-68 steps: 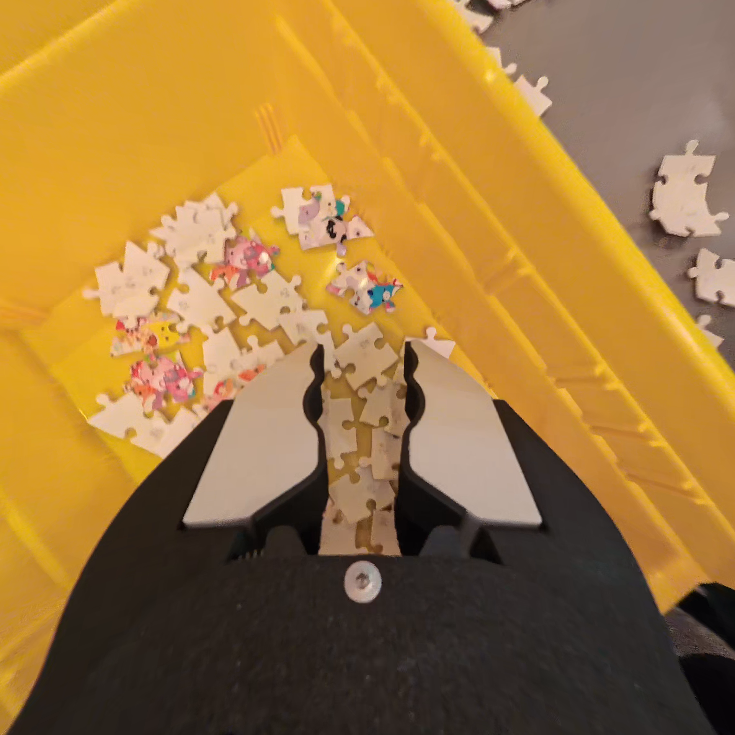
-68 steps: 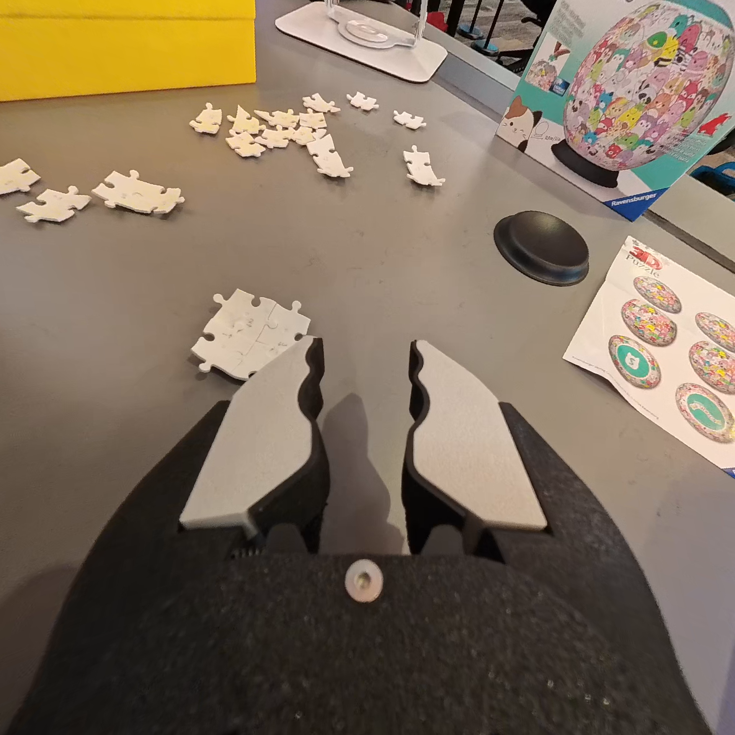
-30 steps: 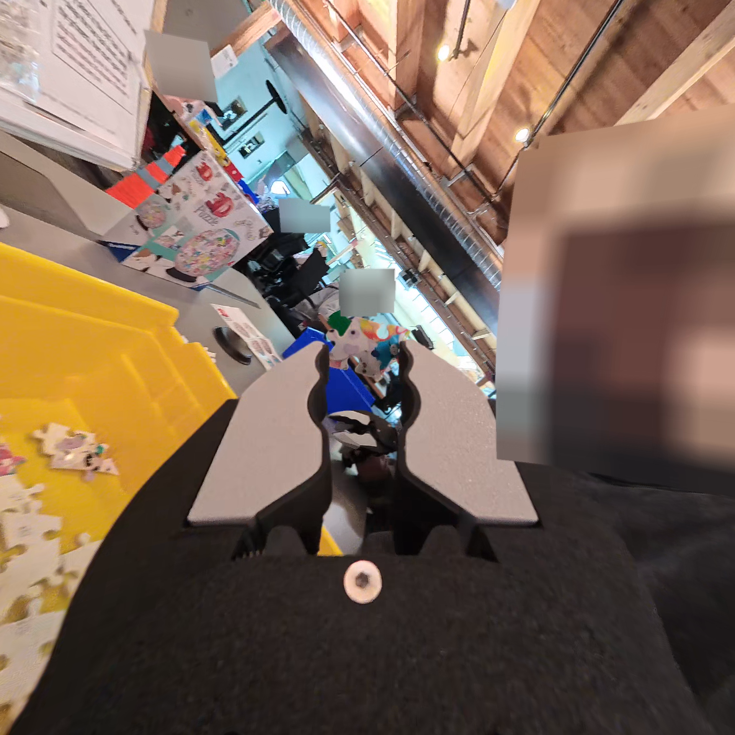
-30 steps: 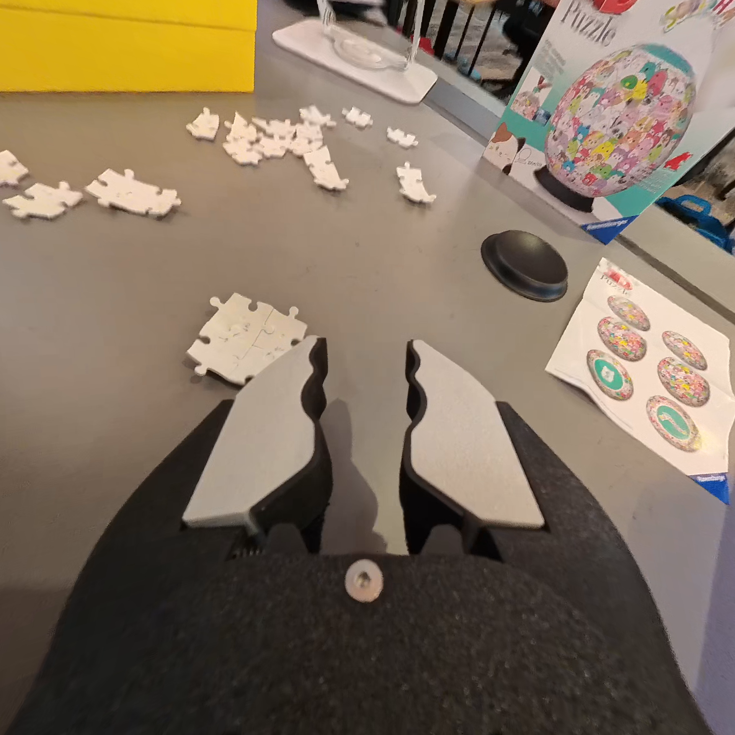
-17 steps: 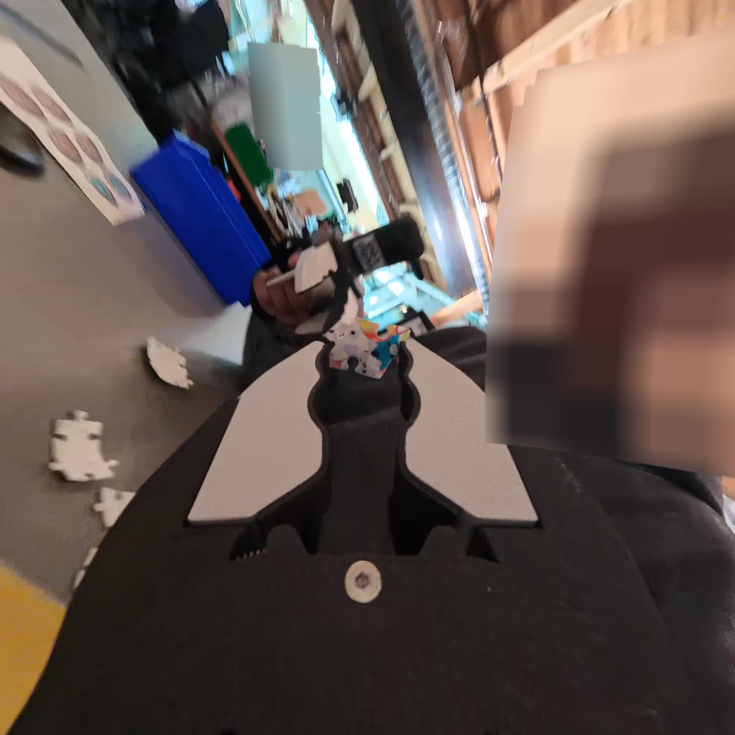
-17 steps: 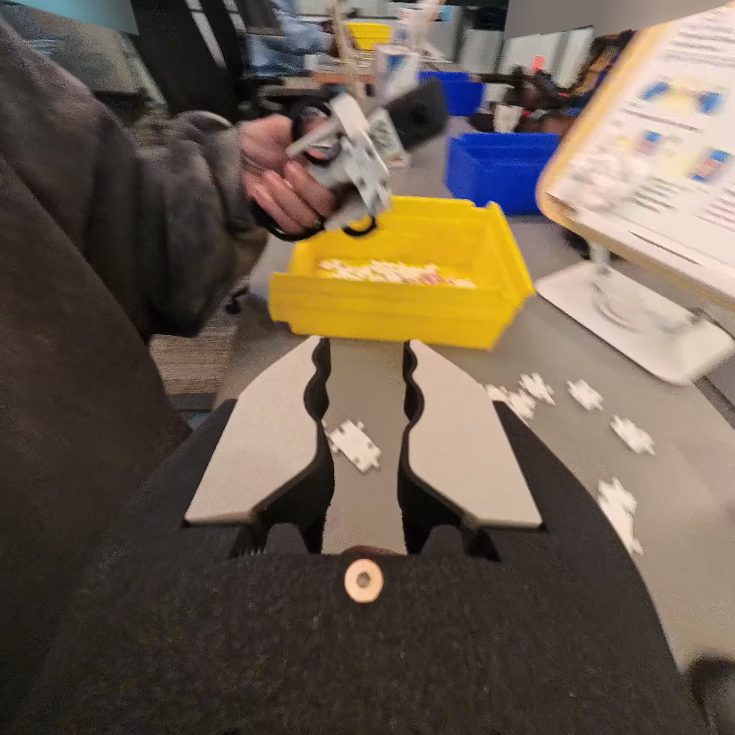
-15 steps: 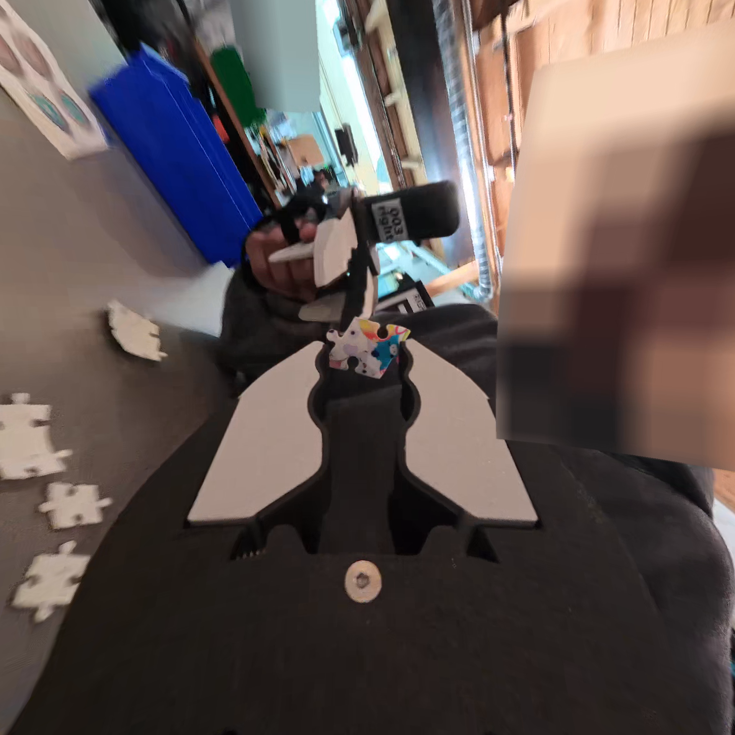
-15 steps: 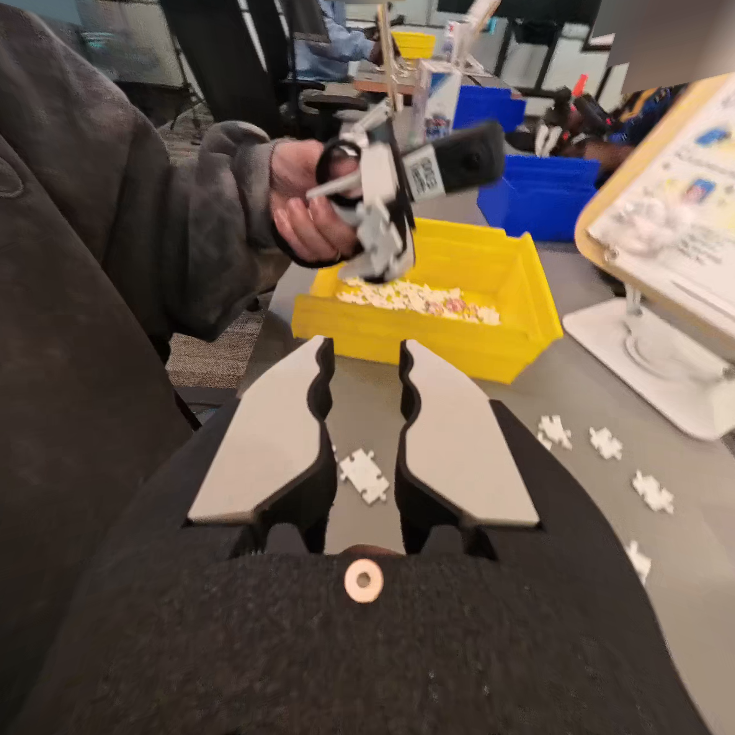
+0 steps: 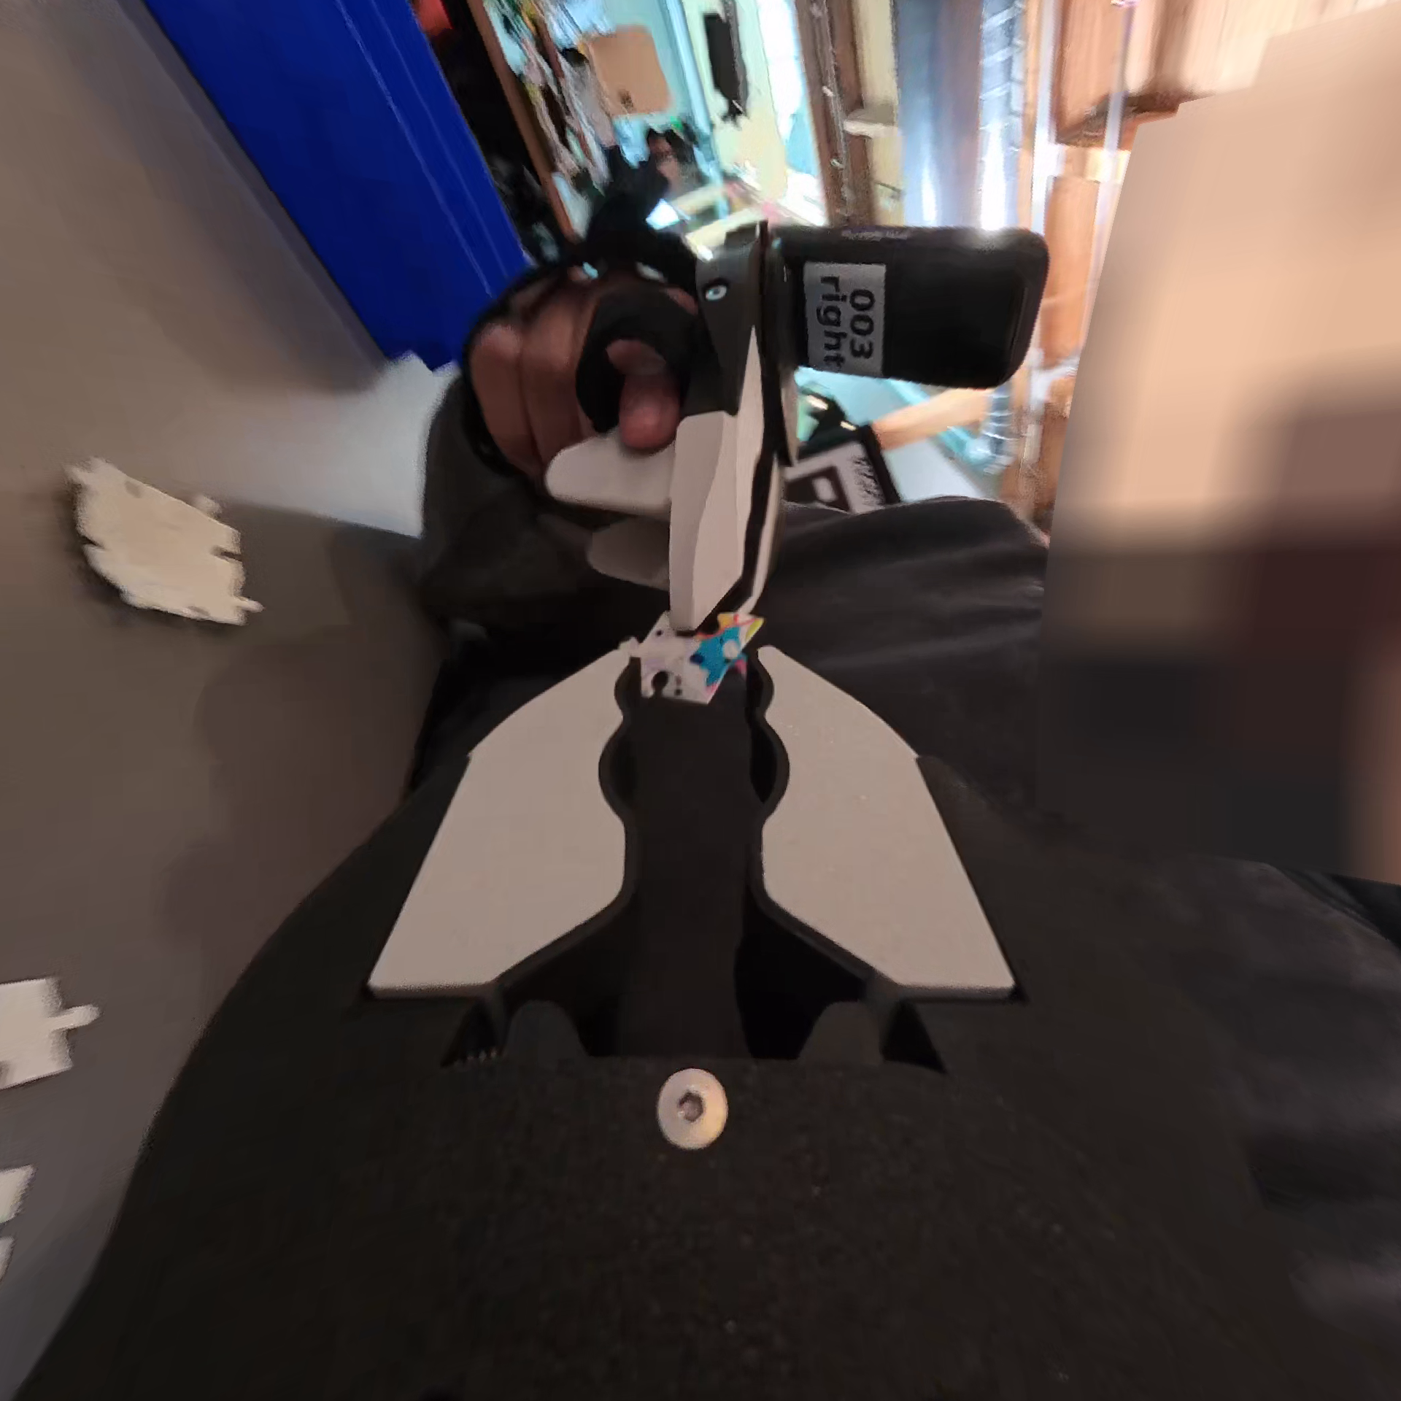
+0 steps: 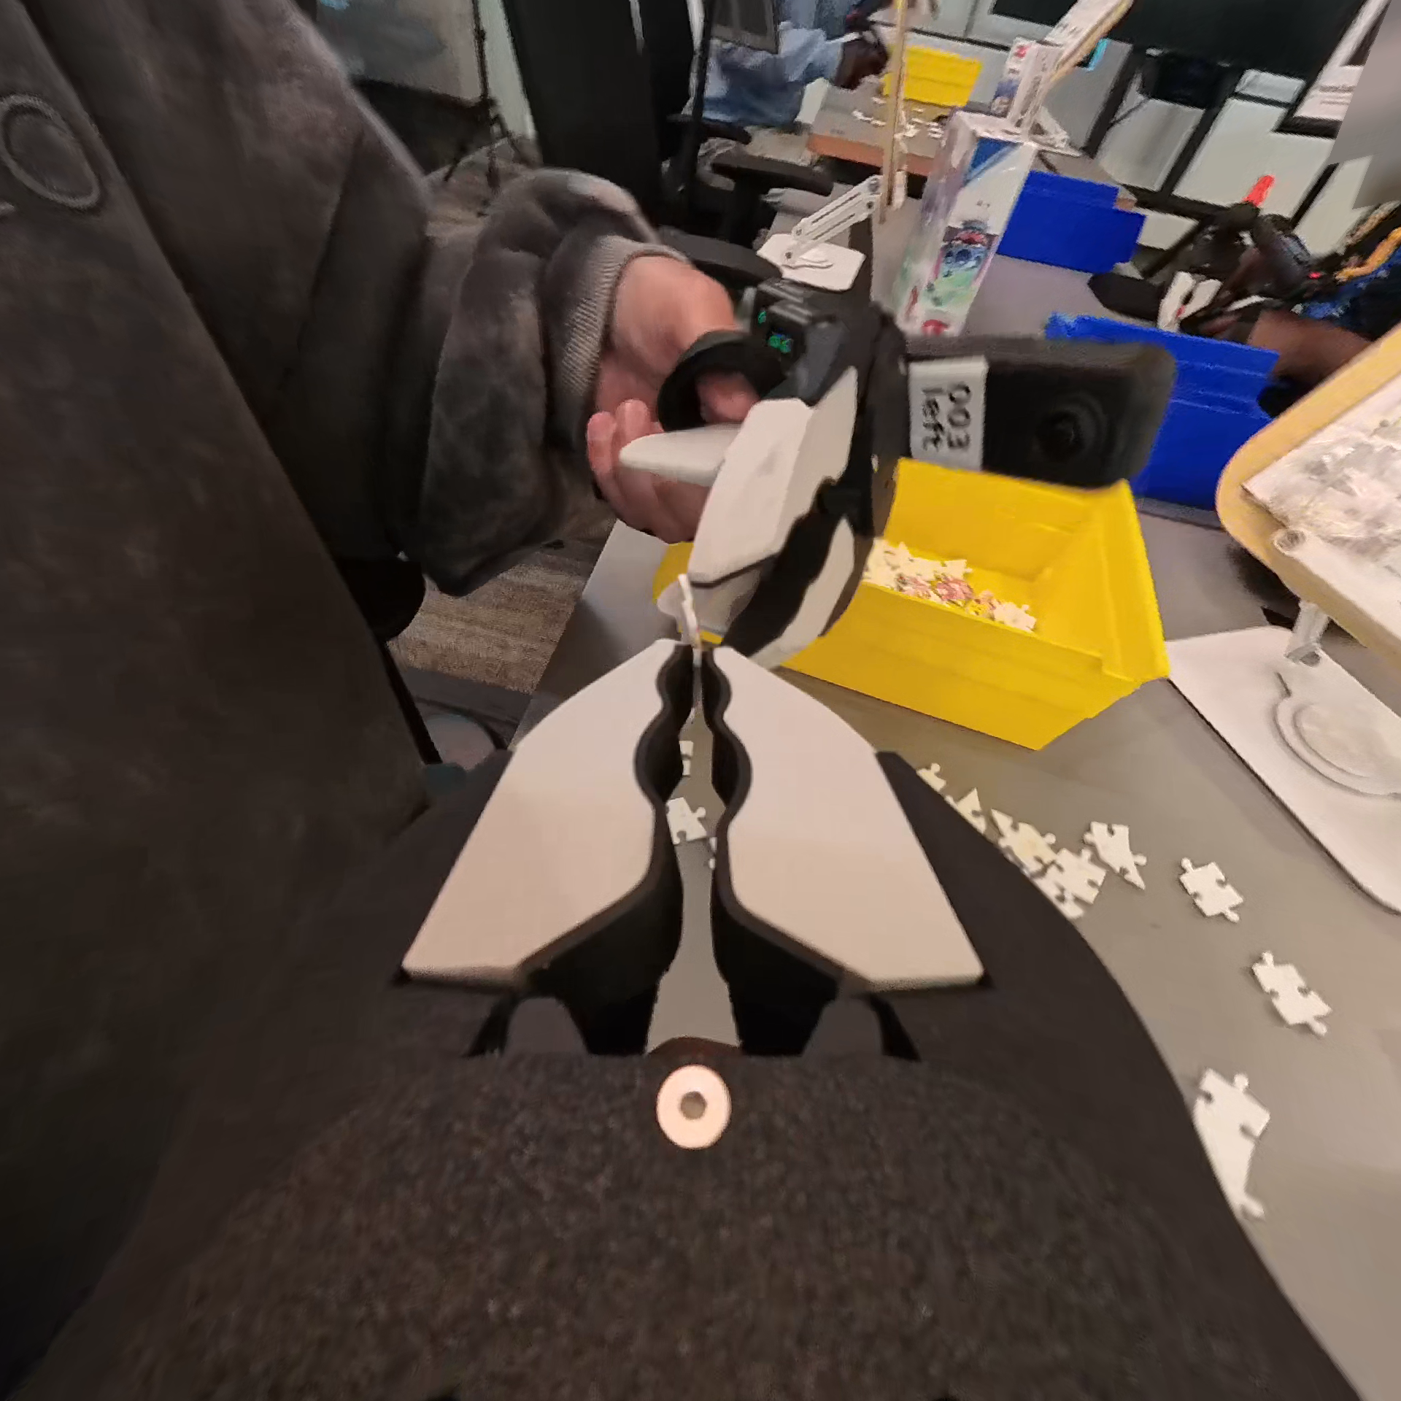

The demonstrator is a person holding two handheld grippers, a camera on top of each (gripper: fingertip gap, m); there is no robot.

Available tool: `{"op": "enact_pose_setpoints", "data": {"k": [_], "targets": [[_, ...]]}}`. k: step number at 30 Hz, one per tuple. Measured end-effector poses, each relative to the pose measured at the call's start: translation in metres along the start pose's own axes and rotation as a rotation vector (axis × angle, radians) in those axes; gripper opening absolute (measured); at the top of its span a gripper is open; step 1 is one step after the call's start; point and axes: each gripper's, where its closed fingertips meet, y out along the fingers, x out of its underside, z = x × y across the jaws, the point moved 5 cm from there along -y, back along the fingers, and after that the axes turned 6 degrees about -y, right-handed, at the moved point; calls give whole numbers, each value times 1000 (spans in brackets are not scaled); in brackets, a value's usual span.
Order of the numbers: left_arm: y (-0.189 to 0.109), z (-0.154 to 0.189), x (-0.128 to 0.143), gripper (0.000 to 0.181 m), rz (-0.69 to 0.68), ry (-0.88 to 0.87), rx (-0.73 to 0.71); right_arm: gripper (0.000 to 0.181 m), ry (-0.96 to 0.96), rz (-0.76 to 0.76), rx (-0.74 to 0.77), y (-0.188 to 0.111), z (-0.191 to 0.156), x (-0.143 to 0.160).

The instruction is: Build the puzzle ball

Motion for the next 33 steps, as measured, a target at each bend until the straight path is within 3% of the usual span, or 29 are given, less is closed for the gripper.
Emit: {"op": "enact_pose_setpoints", "data": {"k": [2,5,8,11,16,20,24,28,33], "targets": [[-7,-4,-3,35,75,123,-154,2,107,36,44,-7,8,6],[-12,-9,1,35,164,341,-385,2,375,163,106,-16,20,16],[-3,-8,3,32,246,464,-448,2,668,375,56,-19,21,22],[9,-11,4,26,301,522,-490,2,839,545,5,-16,18,29],[17,-13,4,0,379,559,-516,2,869,591,52,-12,10,36],[11,-10,1,0,437,520,-479,2,881,569,41,-10,5,42],[14,-13,7,0,389,491,-493,2,907,594,84,-13,8,49],[30,-20,11,16,350,532,-581,2,925,640,88,-15,9,51],[36,-26,8,0,380,507,-590,2,912,622,96,-13,5,52]]}}
